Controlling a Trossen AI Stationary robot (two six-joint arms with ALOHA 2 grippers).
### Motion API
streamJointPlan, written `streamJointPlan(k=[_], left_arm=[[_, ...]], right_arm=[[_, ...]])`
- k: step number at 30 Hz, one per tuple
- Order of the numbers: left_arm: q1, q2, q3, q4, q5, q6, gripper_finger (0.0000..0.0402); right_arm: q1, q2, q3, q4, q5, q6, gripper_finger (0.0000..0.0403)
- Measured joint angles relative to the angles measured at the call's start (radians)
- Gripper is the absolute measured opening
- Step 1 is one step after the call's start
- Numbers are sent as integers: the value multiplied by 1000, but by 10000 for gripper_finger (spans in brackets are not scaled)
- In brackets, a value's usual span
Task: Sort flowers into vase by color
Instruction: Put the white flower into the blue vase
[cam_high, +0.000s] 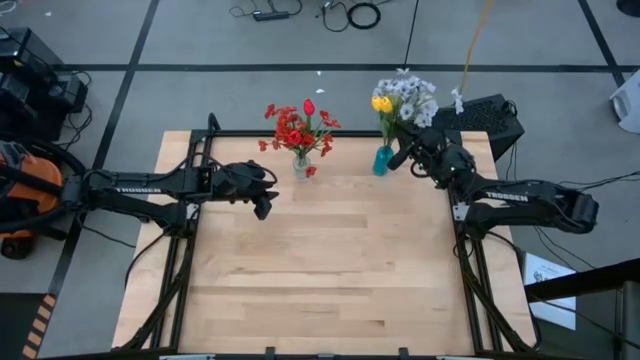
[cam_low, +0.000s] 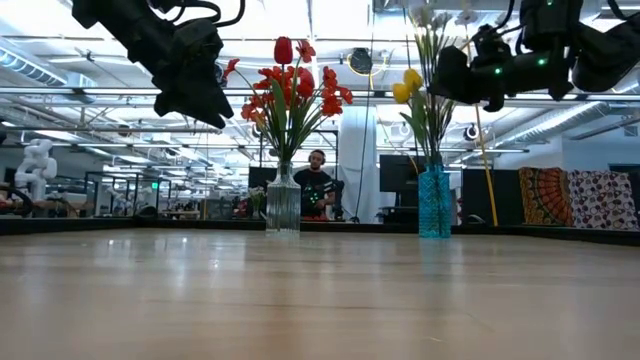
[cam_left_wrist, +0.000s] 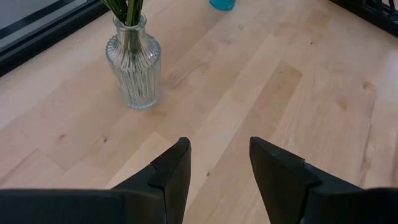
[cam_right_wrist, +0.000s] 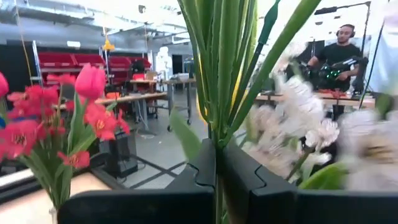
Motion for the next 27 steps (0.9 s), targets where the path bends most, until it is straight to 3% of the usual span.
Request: streamJointPlan(k=[27], left_arm=[[0, 0, 0, -1, 0, 5, 171]], right_arm=[[1, 167, 0, -131, -26, 45, 0]])
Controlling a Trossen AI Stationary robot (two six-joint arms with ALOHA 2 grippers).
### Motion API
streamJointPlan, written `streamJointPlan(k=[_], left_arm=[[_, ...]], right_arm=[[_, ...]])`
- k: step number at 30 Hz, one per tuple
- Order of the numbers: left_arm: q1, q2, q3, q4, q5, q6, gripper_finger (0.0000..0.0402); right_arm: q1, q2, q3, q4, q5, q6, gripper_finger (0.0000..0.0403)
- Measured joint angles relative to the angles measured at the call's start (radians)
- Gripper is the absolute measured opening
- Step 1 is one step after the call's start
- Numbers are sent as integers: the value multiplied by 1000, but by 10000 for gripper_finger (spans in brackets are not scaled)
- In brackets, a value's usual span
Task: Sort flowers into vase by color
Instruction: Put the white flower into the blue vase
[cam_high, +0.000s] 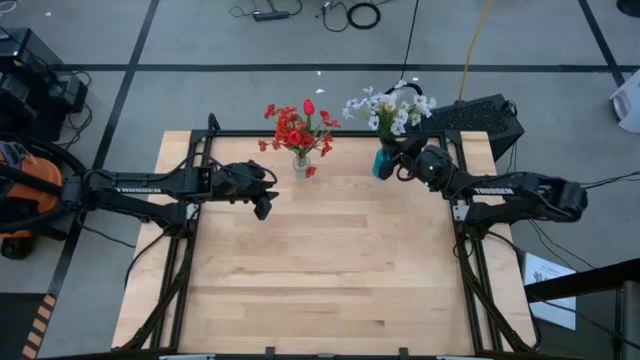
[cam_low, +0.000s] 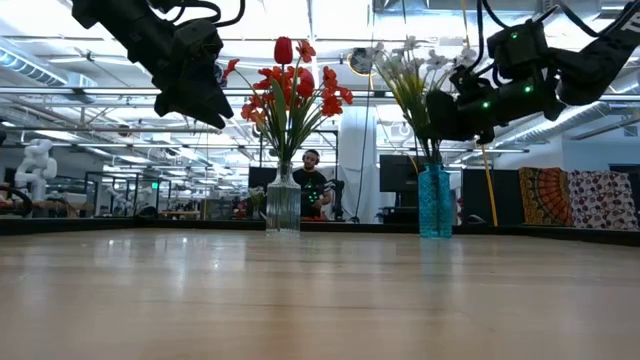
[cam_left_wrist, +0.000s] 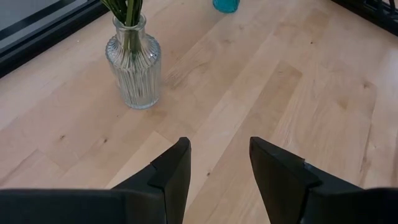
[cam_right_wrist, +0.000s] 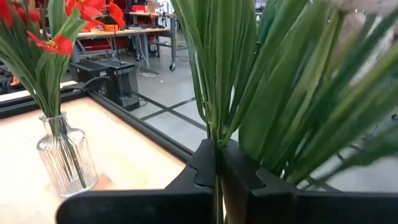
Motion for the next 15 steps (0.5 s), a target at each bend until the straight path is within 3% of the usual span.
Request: streamJointPlan(k=[9, 15], left_arm=[[0, 0, 0, 0, -2, 0, 171], [0, 0, 0, 0, -7, 0, 171]], right_arm=[[0, 6, 0, -41, -2, 33, 1], [2, 6, 0, -70, -3, 70, 25]])
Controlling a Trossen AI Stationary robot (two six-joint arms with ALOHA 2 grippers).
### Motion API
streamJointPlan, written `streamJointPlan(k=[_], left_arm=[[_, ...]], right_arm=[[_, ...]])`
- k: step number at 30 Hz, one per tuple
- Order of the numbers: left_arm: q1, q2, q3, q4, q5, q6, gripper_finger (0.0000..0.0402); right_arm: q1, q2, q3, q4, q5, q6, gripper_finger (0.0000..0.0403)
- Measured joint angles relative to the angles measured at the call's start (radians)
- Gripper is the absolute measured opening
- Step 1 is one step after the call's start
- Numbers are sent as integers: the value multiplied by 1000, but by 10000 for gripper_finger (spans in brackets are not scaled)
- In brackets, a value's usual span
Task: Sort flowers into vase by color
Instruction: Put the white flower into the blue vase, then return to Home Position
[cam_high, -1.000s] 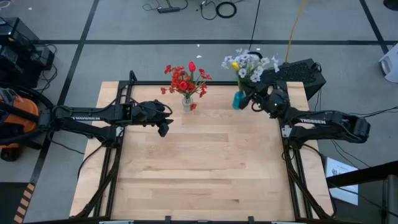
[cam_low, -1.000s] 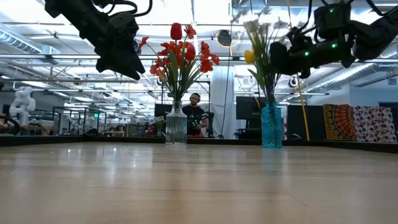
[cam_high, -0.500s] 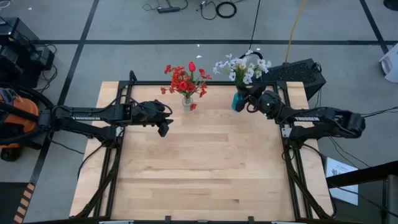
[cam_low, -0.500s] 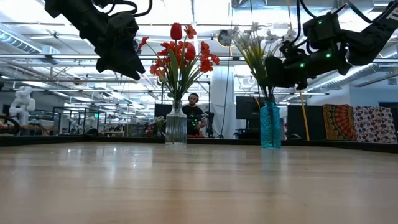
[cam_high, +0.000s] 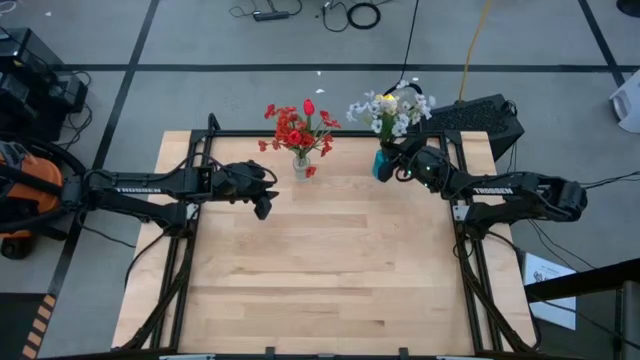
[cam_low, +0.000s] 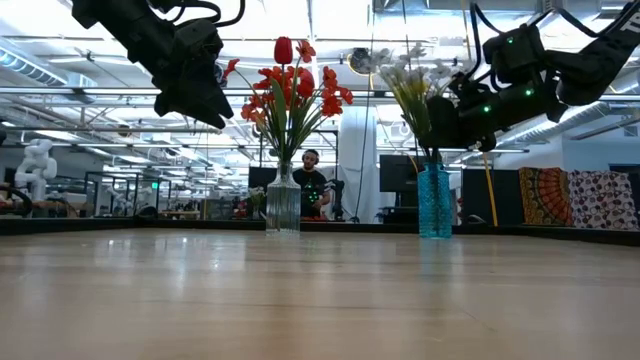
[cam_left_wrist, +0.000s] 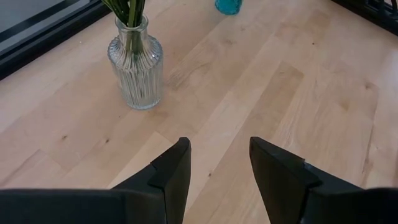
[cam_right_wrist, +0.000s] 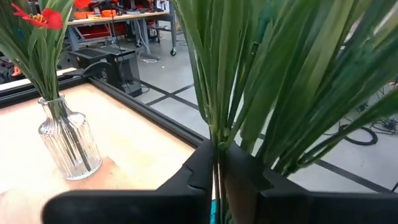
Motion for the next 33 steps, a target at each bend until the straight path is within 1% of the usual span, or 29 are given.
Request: streamJointPlan(k=[4, 8, 14, 19, 21, 24, 26, 28, 30, 33], left_arm=[[0, 0, 0, 0, 0, 1, 171], [0, 0, 0, -1, 0, 0, 171], [0, 0, 0, -4, 0, 1, 171], [0, 0, 0, -4, 0, 1, 171], [0, 0, 0, -4, -1, 4, 171], [0, 0, 0, -4, 0, 60, 171], [0, 0, 0, -4, 0, 96, 171], [0, 0, 0, -2, 0, 102, 171], [0, 0, 0, 1, 0, 105, 171], [0, 0, 0, -1, 2, 100, 171]], right_arm=[[14, -1, 0, -3, -4, 0, 52], [33, -38, 0, -56, -22, 0, 80], [55, -171, 0, -194, -21, 0, 114], [61, -289, 0, -285, -21, -1, 131], [61, -331, 0, -333, -21, 13, 133], [64, -394, 0, -412, -36, 65, 134], [70, -431, 0, -463, -76, 73, 134], [79, -463, 0, -519, -143, 73, 129], [96, -487, 0, -560, -181, 87, 116], [136, -502, 0, -576, -183, 101, 77]])
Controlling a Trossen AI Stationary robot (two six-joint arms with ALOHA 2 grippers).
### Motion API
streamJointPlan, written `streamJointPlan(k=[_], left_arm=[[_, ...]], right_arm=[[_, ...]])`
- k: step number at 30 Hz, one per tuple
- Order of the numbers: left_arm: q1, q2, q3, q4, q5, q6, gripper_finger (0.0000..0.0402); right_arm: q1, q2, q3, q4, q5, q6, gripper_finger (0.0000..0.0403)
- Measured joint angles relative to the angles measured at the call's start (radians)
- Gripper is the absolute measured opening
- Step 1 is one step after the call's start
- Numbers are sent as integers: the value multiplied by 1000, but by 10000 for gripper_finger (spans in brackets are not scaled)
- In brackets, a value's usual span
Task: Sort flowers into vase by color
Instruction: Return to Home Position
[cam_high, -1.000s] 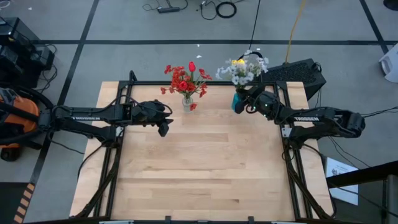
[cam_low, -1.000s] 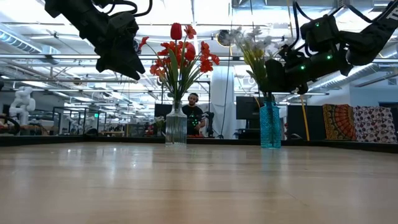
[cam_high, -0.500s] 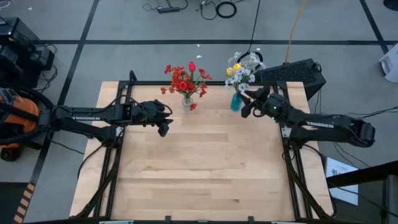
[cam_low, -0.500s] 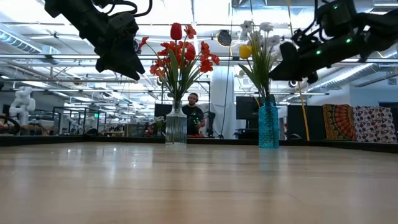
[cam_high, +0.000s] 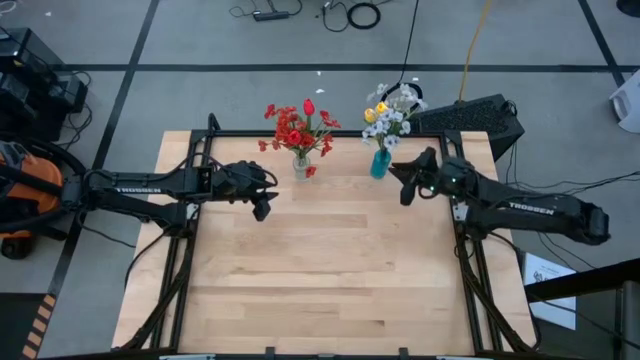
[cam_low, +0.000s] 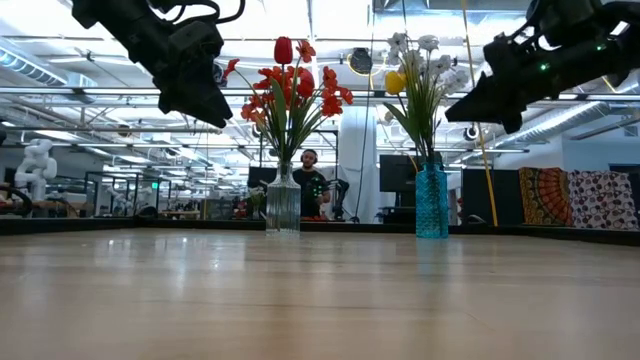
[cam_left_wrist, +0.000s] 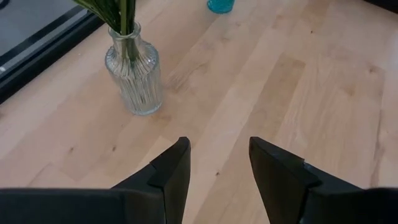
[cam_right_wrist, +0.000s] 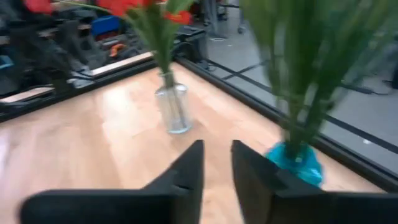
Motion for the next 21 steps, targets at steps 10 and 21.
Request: streamJointPlan(k=[10, 21], left_arm=[[-45, -67, -22, 49, -86, 62, 171], [-62, -289, -366, 442, 134, 139, 171]], right_arm=[[156, 3, 0, 21, 65, 44, 3], [172, 4, 0, 27, 68, 99, 1]])
